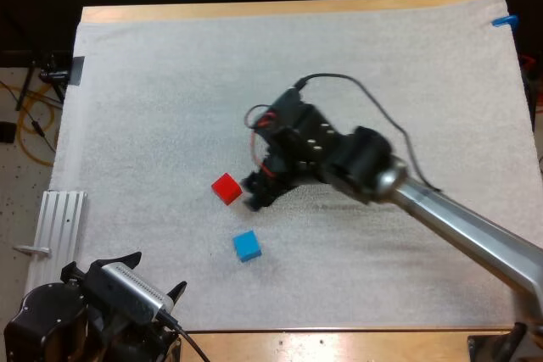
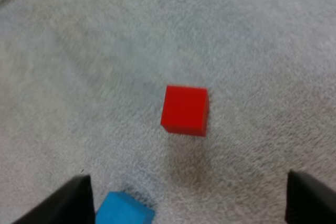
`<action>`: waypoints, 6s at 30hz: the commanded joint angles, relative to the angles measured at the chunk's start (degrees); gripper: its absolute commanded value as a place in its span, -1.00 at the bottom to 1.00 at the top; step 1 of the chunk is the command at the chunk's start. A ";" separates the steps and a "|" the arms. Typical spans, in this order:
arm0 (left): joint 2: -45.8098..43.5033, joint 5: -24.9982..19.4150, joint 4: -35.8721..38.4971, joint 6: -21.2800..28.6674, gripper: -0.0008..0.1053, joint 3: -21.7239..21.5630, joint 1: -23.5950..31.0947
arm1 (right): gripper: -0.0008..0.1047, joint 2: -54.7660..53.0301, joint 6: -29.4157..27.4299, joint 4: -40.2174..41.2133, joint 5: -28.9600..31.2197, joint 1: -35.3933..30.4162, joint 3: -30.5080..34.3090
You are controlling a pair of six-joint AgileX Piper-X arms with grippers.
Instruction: Stack red cube on blue cube
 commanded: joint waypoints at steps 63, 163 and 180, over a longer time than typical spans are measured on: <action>-0.02 0.33 0.01 0.26 0.29 -0.51 -0.22 | -0.74 19.52 3.56 19.65 7.58 4.74 -31.18; 24.19 3.06 -39.83 -1.34 0.29 -0.76 14.46 | 0.26 -11.27 -1.04 -2.80 -0.44 -39.93 3.92; 17.70 5.52 -39.18 -2.15 0.29 -1.11 23.04 | 0.26 -42.13 -2.08 -2.79 -5.41 -63.53 19.41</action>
